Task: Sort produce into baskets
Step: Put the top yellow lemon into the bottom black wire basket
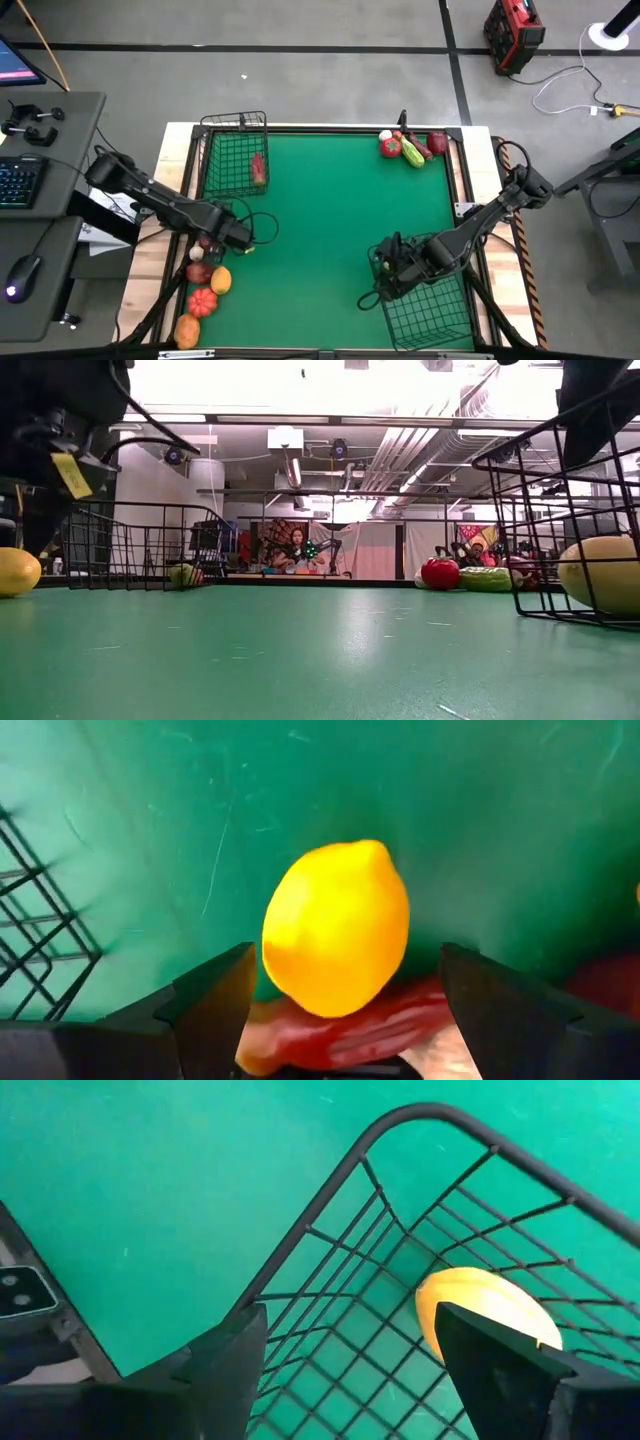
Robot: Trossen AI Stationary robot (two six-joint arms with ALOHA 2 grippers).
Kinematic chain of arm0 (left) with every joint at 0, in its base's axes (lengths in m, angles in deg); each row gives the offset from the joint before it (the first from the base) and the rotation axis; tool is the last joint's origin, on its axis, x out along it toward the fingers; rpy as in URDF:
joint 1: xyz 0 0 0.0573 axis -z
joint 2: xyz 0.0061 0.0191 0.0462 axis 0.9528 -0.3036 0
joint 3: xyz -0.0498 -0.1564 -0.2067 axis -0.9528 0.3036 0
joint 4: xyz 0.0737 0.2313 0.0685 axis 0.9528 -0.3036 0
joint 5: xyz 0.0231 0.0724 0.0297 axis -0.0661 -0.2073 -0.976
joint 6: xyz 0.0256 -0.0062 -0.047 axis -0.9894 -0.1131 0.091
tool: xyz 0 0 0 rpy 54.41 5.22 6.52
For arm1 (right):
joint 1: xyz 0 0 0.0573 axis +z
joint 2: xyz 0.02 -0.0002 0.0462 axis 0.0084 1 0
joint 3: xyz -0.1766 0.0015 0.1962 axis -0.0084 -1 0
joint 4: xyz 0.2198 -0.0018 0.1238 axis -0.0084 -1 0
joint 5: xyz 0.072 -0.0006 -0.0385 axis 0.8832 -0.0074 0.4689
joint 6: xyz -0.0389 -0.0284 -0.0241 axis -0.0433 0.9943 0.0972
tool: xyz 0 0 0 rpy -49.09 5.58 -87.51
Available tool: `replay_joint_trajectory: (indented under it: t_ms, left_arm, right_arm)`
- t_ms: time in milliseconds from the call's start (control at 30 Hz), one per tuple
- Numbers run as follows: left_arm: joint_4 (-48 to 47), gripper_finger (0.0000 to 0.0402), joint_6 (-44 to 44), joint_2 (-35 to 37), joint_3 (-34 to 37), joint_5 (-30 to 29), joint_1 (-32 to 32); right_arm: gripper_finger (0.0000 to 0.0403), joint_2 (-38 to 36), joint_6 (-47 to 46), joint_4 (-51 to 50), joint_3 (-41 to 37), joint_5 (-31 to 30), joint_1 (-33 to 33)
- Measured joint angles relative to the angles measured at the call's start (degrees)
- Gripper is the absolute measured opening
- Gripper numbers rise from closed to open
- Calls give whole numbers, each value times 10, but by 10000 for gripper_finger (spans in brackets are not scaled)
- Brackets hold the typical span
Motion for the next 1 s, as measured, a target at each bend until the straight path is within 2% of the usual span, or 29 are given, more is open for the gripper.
replay_joint_trajectory:
  t_ms: [233, 333, 433, 533, 567, 733, 1000]
  left_arm:
    - [1, 302, 4, -55, 0, 4, -6]
    - [0, 286, 4, -83, 0, 4, -6]
    - [-1, 240, 4, -104, 0, 4, -6]
    - [-5, 168, 6, -109, 0, 2, -6]
    - [-4, 153, 11, -109, 0, 3, -6]
    - [5, 152, 37, -85, -13, 5, -13]
    - [81, 152, 65, -27, -96, 4, -43]
  right_arm:
    - [282, 0, -14, 9, 0, 64, 0]
    - [282, -6, -15, 10, 0, 91, 0]
    - [282, -25, -15, 11, 0, 98, 0]
    - [282, -55, -15, 11, 0, 98, 0]
    - [282, -67, -15, 11, 0, 98, 0]
    - [282, -123, -19, -7, 0, 86, 0]
    - [282, -158, 12, -43, 0, -11, -27]
